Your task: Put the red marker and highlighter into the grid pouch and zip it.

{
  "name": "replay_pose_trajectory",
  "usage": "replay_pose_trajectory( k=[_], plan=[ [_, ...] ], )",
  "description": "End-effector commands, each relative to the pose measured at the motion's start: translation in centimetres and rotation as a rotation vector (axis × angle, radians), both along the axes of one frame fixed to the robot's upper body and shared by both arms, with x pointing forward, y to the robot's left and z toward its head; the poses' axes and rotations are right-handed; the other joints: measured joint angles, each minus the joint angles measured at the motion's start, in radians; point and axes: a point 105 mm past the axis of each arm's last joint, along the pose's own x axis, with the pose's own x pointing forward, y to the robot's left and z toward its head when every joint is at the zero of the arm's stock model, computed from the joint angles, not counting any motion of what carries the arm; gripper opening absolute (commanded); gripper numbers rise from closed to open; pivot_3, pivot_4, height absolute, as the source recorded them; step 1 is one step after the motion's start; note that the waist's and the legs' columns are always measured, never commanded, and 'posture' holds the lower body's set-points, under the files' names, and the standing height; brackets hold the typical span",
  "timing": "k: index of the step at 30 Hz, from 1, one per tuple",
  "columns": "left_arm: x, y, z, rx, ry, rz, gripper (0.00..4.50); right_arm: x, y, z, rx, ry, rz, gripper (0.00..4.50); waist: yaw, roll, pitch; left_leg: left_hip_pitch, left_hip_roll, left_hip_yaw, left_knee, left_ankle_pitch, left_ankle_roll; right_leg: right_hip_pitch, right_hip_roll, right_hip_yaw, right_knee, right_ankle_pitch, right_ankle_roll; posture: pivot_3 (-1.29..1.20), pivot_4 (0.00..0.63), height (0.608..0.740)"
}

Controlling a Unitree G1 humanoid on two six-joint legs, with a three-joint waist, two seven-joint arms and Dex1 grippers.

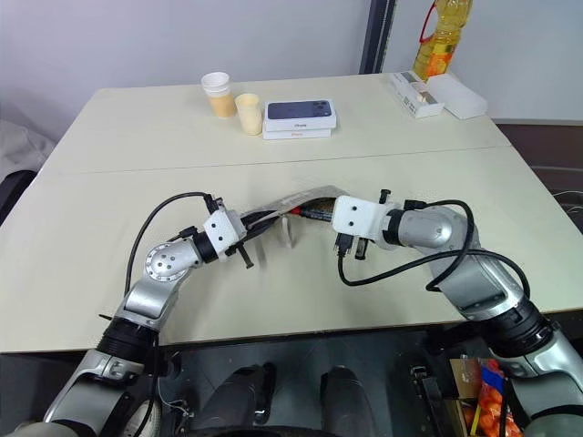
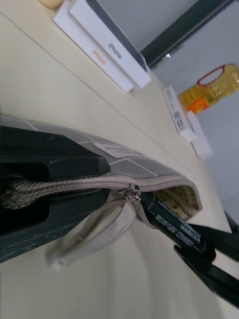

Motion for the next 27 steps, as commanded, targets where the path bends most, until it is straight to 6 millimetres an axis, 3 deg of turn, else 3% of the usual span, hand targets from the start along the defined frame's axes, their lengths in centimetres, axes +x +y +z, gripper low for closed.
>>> replay_pose_trajectory(
  k=[1, 5, 9, 12, 15, 20, 24, 27],
  plan=[
    [-1.2, -1.2, 1.3, -0.011, -0.045, -0.084, 0.00, 0.1, 1.4, 1.3, -0.052, -0.081, 0.071, 0.39, 0.001, 0.000, 0.000, 0.000, 0.000, 0.000, 0.000, 0.000, 0.000, 0.000, 0.000, 0.000, 0.000, 0.000, 0.000, 0.00, 0.150, 0.740],
    [-1.4, -1.2, 1.3, -0.007, -0.040, -0.090, 0.00, 0.5, 1.4, 1.2, -0.068, -0.082, 0.067, 0.39, 0.002, 0.000, 0.000, 0.000, 0.000, 0.000, 0.000, 0.000, 0.000, 0.000, 0.000, 0.000, 0.000, 0.000, 0.000, 0.00, 0.150, 0.740],
    [-1.3, -1.0, 1.3, -0.014, -0.032, -0.074, 0.00, 0.7, 1.2, 1.3, -0.062, -0.081, 0.056, 2.40, 0.001, 0.000, 0.000, 0.000, 0.000, 0.000, 0.000, 0.000, 0.000, 0.000, 0.000, 0.001, 0.000, 0.000, 0.000, 0.00, 0.150, 0.740],
    [-0.9, -0.6, 1.5, -0.048, -0.021, -0.036, 0.00, 0.8, 0.9, 2.5, -0.002, -0.111, 0.035, 3.85, 0.001, 0.000, 0.000, 0.000, 0.000, 0.000, 0.000, 0.000, 0.000, 0.000, 0.000, 0.001, 0.000, 0.000, 0.000, 0.00, 0.150, 0.740],
    [-0.1, -0.1, 2.1, -0.103, -0.010, 0.018, 0.00, 0.2, 0.6, 4.3, 0.147, -0.083, 0.021, 3.85, 0.002, 0.000, 0.000, 0.000, 0.000, -0.001, 0.000, 0.000, 0.000, 0.000, 0.000, 0.001, 0.000, 0.000, 0.000, 0.00, 0.150, 0.740],
    [2.1, 0.4, 3.6, -0.220, 0.015, 0.123, 0.00, -1.8, 0.0, 8.2, 0.582, 0.065, 0.015, 3.85, 0.003, 0.000, 0.000, 0.000, 0.000, -0.001, 0.000, 0.000, 0.000, 0.001, 0.000, 0.000, 0.000, 0.000, 0.000, 0.00, 0.150, 0.740],
    [3.4, -0.1, 4.5, -0.323, 0.080, 0.155, 0.00, -3.9, 0.4, 6.5, 0.645, 0.205, 0.044, 3.85, 0.008, -0.001, 0.000, 0.000, 0.000, -0.002, 0.002, -0.001, 0.001, 0.002, 0.000, -0.001, -0.001, 0.000, 0.000, 0.00, 0.150, 0.740],
    [3.8, -1.0, 5.6, -0.439, 0.164, 0.125, 0.00, -3.7, 1.2, 4.4, 0.690, 0.262, -0.006, 3.85, 0.003, -0.001, 0.000, -0.001, 0.000, -0.002, 0.004, -0.001, 0.002, 0.002, 0.000, -0.002, -0.001, 0.000, 0.000, 0.00, 0.150, 0.740]
  ],
)
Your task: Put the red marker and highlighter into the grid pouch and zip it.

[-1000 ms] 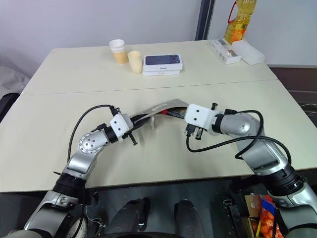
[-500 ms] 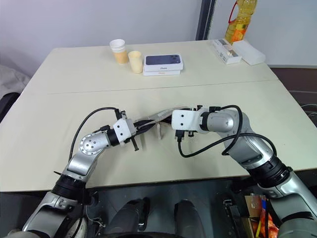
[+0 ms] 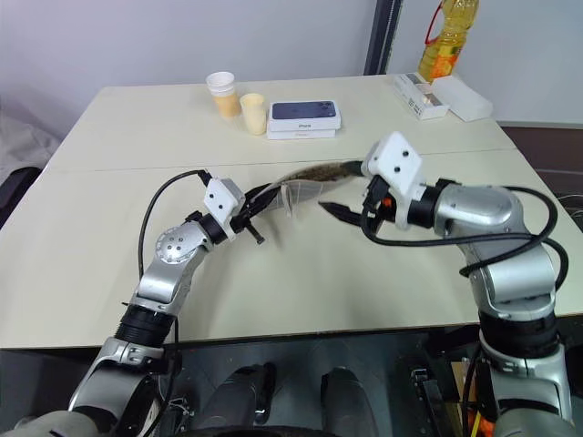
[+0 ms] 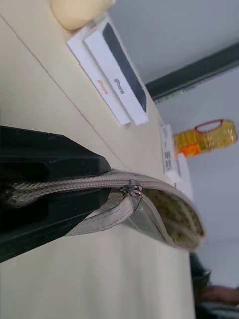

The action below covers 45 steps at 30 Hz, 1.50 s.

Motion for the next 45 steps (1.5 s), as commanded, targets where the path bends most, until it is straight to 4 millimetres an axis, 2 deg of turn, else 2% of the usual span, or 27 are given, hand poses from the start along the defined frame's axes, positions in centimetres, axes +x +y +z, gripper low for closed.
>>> replay_pose_trajectory(
  k=[1, 4, 11, 14, 17, 22, 23, 26, 31, 34, 40, 45],
  plan=[
    [0.3, -0.9, 2.4, -0.134, 0.038, -0.050, 0.00, 0.6, 1.3, -1.2, 0.034, 0.010, -0.052, 3.85, -0.008, 0.000, 0.000, 0.000, 0.000, 0.000, 0.002, 0.000, 0.000, 0.000, 0.000, 0.000, 0.001, 0.000, 0.000, 0.00, 0.150, 0.740],
    [0.1, -1.9, 2.2, -0.144, 0.110, -0.111, 0.00, 2.5, 2.4, -2.8, 0.048, 0.011, -0.156, 3.85, -0.011, 0.000, 0.000, 0.000, 0.000, 0.000, 0.004, 0.000, 0.000, 0.000, 0.001, 0.000, 0.002, 0.000, 0.000, 0.00, 0.150, 0.740],
    [-0.7, -3.0, 2.1, -0.167, 0.183, -0.186, 0.00, 4.9, 4.2, -3.2, 0.123, 0.018, -0.277, 3.85, -0.005, 0.000, 0.000, -0.001, 0.000, 0.000, 0.005, 0.000, 0.000, 0.000, 0.001, 0.001, 0.002, 0.000, 0.001, 0.00, 0.150, 0.740],
    [-0.9, -3.1, 2.0, -0.170, 0.189, -0.193, 0.00, 5.1, 4.6, -3.1, 0.135, 0.014, -0.278, 3.85, -0.004, 0.000, 0.000, -0.001, -0.001, 0.000, 0.005, 0.000, 0.000, 0.000, 0.000, 0.000, 0.002, 0.001, 0.001, 0.00, 0.150, 0.740],
    [-0.9, -3.0, 2.0, -0.186, 0.198, -0.186, 0.00, 5.1, 5.2, -2.9, 0.181, 0.023, -0.274, 3.00, -0.006, 0.000, 0.000, -0.001, -0.001, 0.000, 0.005, 0.000, 0.000, 0.000, 0.000, 0.001, 0.002, 0.001, 0.001, 0.00, 0.150, 0.740],
    [-0.8, -3.0, 1.9, -0.185, 0.202, -0.179, 0.00, 5.3, 5.3, -2.5, 0.221, 0.037, -0.282, 0.33, -0.007, 0.000, 0.000, -0.001, -0.001, 0.000, 0.004, 0.000, 0.000, -0.001, 0.001, 0.001, 0.002, 0.001, 0.001, 0.00, 0.150, 0.740],
    [-0.8, -2.9, 1.9, -0.181, 0.201, -0.177, 0.00, 5.3, 5.2, -2.4, 0.236, 0.040, -0.289, 0.07, -0.006, 0.000, 0.000, -0.001, -0.001, 0.000, 0.004, 0.000, 0.000, 0.000, 0.001, 0.001, 0.002, 0.001, 0.001, 0.00, 0.150, 0.740],
    [-0.6, -2.7, 1.8, -0.170, 0.185, -0.161, 0.00, 5.4, 4.7, -2.0, 0.253, 0.036, -0.305, 0.07, -0.006, 0.000, 0.000, -0.001, -0.001, 0.000, 0.004, 0.000, 0.000, 0.000, 0.001, 0.001, 0.002, 0.001, 0.001, 0.00, 0.150, 0.740],
    [-0.2, -1.6, 1.8, -0.064, 0.097, -0.121, 0.00, 5.7, 1.7, -0.8, 0.222, -0.024, -0.380, 0.07, -0.006, 0.000, 0.000, -0.001, -0.001, 0.000, 0.004, 0.000, 0.000, -0.001, 0.001, 0.001, 0.002, 0.001, 0.001, 0.00, 0.150, 0.740],
    [0.3, -0.5, 2.1, -0.012, 0.043, -0.092, 0.00, 6.1, -1.1, 0.7, 0.190, -0.085, -0.447, 0.07, -0.005, 0.000, 0.000, -0.001, -0.001, 0.000, 0.004, 0.000, 0.000, 0.000, 0.000, 0.001, 0.002, 0.001, 0.001, 0.00, 0.150, 0.740],
    [0.1, 0.5, 1.3, 0.136, -0.045, -0.115, 0.00, 7.2, -6.1, 3.4, 0.117, -0.189, -0.599, 0.07, -0.007, 0.001, 0.000, -0.001, -0.001, 0.001, 0.003, -0.001, 0.001, -0.001, 0.000, 0.001, 0.001, 0.000, 0.001, 0.00, 0.150, 0.740],
    [0.1, 1.8, 0.6, 0.206, -0.067, -0.103, 0.00, 7.4, -9.5, 3.7, 0.024, -0.218, -0.681, 0.07, -0.007, 0.001, 0.000, -0.001, -0.001, 0.001, 0.003, -0.001, 0.001, -0.001, 0.000, 0.001, 0.001, 0.000, 0.001, 0.00, 0.150, 0.740]
  ],
)
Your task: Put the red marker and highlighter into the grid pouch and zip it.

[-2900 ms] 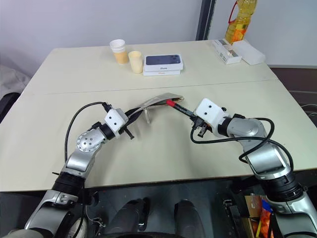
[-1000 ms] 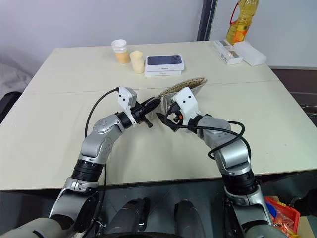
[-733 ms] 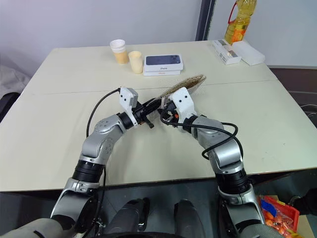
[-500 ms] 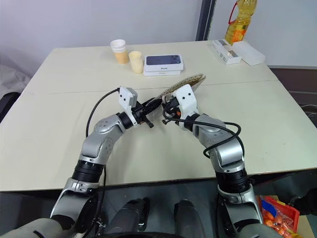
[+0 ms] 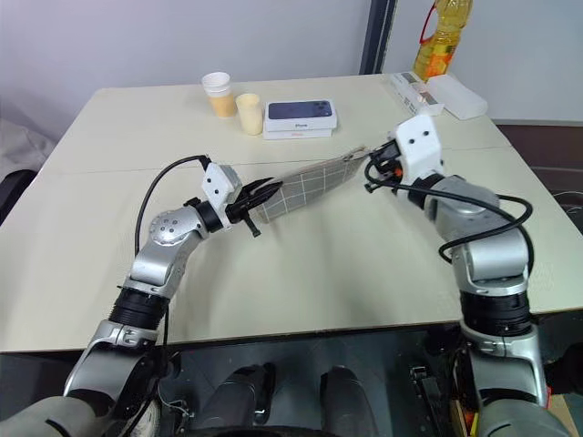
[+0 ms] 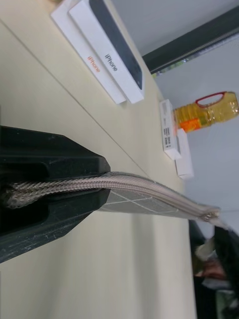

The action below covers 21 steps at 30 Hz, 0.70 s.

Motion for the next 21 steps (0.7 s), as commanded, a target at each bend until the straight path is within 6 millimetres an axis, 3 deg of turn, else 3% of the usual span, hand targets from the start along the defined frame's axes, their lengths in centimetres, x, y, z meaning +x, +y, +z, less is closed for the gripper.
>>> replay_pose_trajectory(
  k=[1, 4, 5, 8, 12, 16, 21],
  plan=[
    [0.2, 1.3, -0.2, 0.048, -0.027, 0.025, 0.00, -0.3, -2.4, 1.7, -0.048, -0.058, -0.057, 0.07, -0.001, 0.000, 0.000, 0.000, 0.000, 0.000, 0.000, 0.000, 0.000, 0.000, 0.000, 0.000, 0.000, 0.000, 0.000, 0.00, 0.150, 0.740],
    [-0.2, 2.1, -0.6, 0.036, 0.003, 0.014, 0.00, -1.7, -1.1, -0.6, -0.091, 0.044, 0.074, 0.07, 0.001, 0.000, 0.000, 0.000, 0.000, 0.000, 0.000, 0.000, 0.000, 0.000, 0.000, 0.000, 0.000, 0.000, 0.000, 0.00, 0.150, 0.740],
    [-0.3, 2.3, -0.7, 0.031, 0.012, 0.013, 0.36, -2.3, -0.5, -1.3, -0.100, 0.075, 0.129, 0.02, 0.000, 0.000, 0.000, 0.000, 0.000, 0.000, 0.000, 0.000, 0.001, 0.001, 0.000, 0.001, 0.000, 0.000, 0.000, 0.00, 0.150, 0.740],
    [-1.0, 3.1, -0.9, -0.002, 0.066, 0.005, 1.61, -3.8, 0.3, -3.2, -0.069, 0.153, 0.221, 0.97, -0.007, 0.000, 0.000, 0.000, 0.001, 0.001, 0.000, -0.001, 0.002, 0.000, 0.000, 0.001, 0.000, 0.000, 0.001, 0.00, 0.150, 0.740],
    [-2.4, 5.1, -1.8, -0.074, 0.185, 0.040, 3.58, -5.0, 0.2, -4.8, -0.054, 0.172, 0.260, 2.94, -0.002, 0.000, 0.000, 0.000, 0.001, 0.001, 0.000, -0.001, 0.002, 0.000, 0.000, 0.002, 0.000, 0.000, 0.001, 0.00, 0.150, 0.740],
    [-4.0, 8.0, -4.4, -0.085, 0.336, 0.137, 3.58, -6.2, -0.4, -6.6, -0.044, 0.210, 0.281, 2.94, 0.002, 0.000, 0.000, 0.000, 0.001, 0.001, 0.001, -0.002, 0.002, 0.001, -0.001, 0.002, -0.001, -0.001, 0.000, 0.00, 0.150, 0.740],
    [-4.9, 12.0, -6.3, -0.113, 0.404, 0.326, 3.58, -6.0, -2.5, -7.5, 0.047, 0.200, 0.213, 2.94, 0.004, 0.000, 0.000, 0.000, 0.001, 0.001, 0.001, -0.002, 0.002, 0.000, -0.001, 0.002, -0.001, -0.001, 0.000, 0.00, 0.150, 0.740]
  ],
)
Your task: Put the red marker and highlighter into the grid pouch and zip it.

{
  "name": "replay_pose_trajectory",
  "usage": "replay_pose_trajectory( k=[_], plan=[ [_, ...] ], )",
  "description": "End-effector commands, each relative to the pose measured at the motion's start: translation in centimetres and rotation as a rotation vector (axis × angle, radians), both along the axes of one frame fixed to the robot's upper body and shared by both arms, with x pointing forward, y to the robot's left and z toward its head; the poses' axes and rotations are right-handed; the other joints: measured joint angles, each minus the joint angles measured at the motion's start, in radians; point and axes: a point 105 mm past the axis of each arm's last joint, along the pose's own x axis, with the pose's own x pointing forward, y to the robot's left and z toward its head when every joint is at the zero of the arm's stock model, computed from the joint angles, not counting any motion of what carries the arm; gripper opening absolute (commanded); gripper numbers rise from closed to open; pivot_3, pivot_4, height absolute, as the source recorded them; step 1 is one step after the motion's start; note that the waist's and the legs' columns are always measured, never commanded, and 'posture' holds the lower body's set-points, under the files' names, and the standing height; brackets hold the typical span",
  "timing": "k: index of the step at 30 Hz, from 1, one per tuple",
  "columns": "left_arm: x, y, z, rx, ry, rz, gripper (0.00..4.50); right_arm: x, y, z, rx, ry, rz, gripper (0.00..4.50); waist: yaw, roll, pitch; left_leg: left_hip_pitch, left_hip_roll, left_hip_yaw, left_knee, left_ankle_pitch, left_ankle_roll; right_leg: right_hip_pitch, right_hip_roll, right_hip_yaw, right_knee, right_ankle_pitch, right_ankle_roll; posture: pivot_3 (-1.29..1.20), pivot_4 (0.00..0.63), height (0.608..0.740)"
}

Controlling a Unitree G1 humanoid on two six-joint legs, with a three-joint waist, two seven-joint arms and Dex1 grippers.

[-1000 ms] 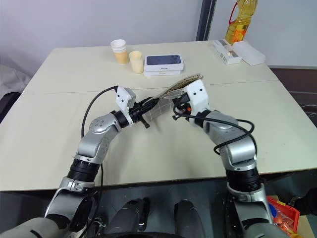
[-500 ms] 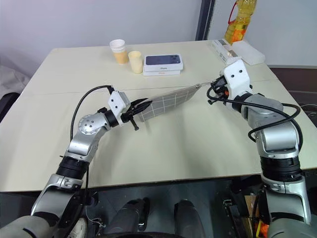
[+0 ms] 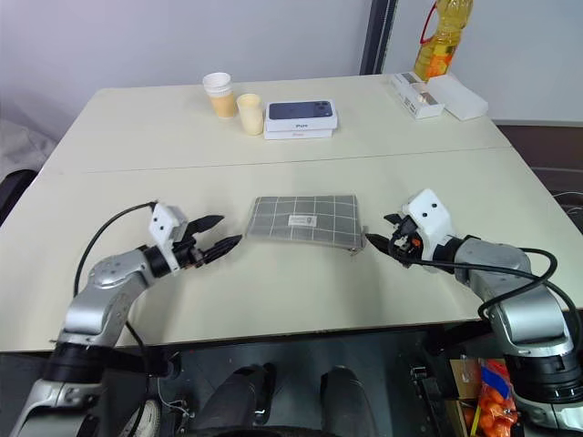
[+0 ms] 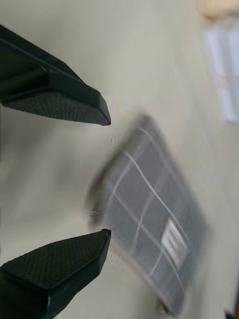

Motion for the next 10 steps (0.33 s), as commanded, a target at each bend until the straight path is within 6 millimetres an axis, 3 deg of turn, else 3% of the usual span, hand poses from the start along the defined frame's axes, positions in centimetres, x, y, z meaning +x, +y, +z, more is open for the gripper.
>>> replay_pose_trajectory(
  k=[1, 6, 10],
  plan=[
    [-0.2, 3.0, 0.8, 0.014, -0.038, 0.135, 3.58, 0.5, -1.9, 1.3, 0.068, -0.088, -0.066, 2.94, 0.001, 0.000, 0.000, 0.000, 0.000, 0.000, 0.000, 0.000, 0.000, 0.000, 0.000, 0.000, 0.000, 0.000, 0.000, 0.00, 0.150, 0.740],
    [-1.0, 5.5, 0.4, 0.056, -0.050, 0.246, 3.58, 0.8, -2.8, 1.2, 0.133, -0.129, -0.092, 2.94, 0.001, 0.000, 0.000, 0.000, 0.000, 0.000, 0.000, 0.000, 0.000, 0.000, 0.000, 0.000, -0.001, 0.000, 0.000, 0.00, 0.150, 0.740],
    [-1.5, 6.0, 0.1, 0.086, -0.052, 0.264, 3.58, 1.3, -2.8, 0.5, 0.133, -0.133, -0.089, 2.94, 0.001, 0.000, 0.000, 0.000, 0.000, 0.000, 0.000, 0.000, 0.000, 0.000, -0.001, 0.000, -0.001, -0.001, -0.001, 0.00, 0.150, 0.740]
  ],
)
